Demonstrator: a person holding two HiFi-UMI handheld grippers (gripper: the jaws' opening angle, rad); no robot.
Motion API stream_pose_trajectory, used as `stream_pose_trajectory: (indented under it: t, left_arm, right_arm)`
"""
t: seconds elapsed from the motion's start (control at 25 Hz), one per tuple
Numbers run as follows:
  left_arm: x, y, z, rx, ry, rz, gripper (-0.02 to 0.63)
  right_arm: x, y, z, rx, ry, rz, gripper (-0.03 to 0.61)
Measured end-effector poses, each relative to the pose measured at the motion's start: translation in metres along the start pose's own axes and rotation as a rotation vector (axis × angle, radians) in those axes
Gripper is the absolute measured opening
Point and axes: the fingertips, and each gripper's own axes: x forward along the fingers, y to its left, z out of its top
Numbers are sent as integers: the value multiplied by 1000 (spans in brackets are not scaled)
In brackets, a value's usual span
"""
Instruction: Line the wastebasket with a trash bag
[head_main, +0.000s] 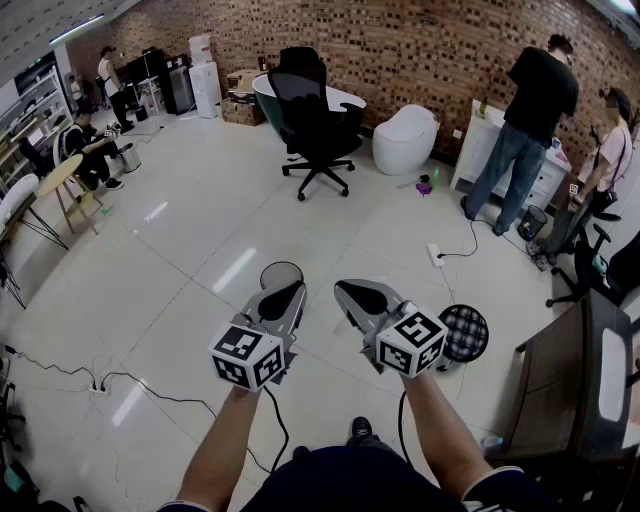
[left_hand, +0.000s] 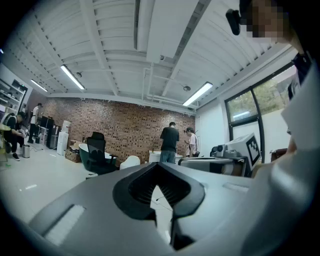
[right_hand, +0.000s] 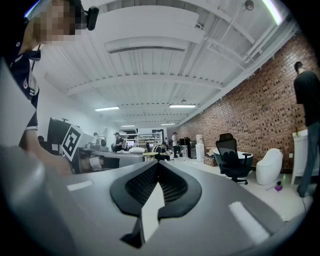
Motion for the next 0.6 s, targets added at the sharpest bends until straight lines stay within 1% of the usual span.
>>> stream_pose_trajectory:
  t: [0.2,0.44,0.6]
  left_arm:
    - [22,-5,1,17,2,-8,11]
    - [65,-19,1,33,4,-10,11]
    - [80,-21,1,33,-5,-9,11]
  right_arm:
    - [-5,-23,7,-20,-12,-9,2]
    - [-24,-67,11,-24,-25,-21,2]
    - [-28,-83,10,-28,-25,-28,0]
